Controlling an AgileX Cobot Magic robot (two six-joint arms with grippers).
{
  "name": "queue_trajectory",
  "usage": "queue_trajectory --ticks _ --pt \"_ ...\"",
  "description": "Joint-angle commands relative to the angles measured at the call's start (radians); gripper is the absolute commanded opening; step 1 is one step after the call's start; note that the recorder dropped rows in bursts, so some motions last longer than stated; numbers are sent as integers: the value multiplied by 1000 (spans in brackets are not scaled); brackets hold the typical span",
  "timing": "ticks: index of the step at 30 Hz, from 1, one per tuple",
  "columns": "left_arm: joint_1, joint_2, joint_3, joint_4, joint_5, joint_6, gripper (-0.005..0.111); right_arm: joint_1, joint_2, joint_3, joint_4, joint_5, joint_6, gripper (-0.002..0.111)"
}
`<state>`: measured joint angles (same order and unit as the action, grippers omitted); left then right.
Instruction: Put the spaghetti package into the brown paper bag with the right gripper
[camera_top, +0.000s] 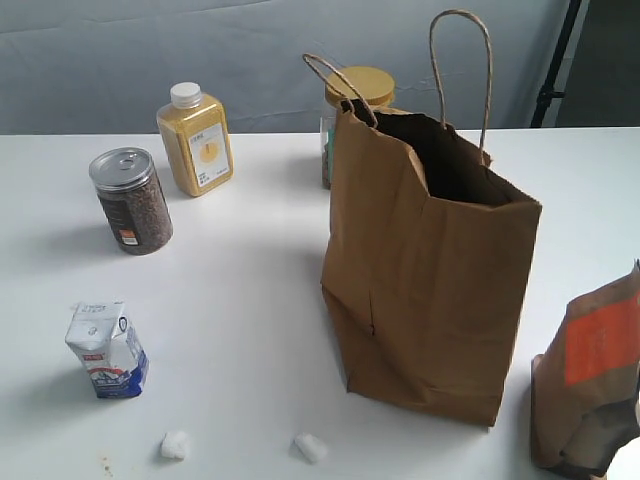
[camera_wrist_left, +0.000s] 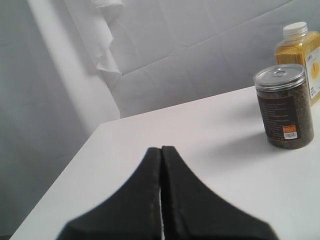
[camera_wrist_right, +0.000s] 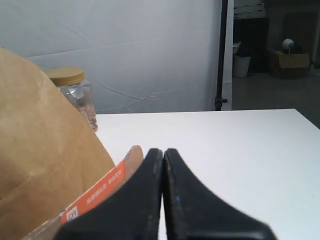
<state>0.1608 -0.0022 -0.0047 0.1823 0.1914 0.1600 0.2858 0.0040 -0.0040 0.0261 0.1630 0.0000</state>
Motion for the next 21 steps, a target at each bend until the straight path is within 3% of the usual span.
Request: queue_trajectory --ticks 1,21 --pt "-2 2 5 -5 -3 -4 0 -8 -4 4 15 -3 -35 0" --pt "-2 2 5 -5 -3 -4 0 -8 -4 4 38 0 -16 0"
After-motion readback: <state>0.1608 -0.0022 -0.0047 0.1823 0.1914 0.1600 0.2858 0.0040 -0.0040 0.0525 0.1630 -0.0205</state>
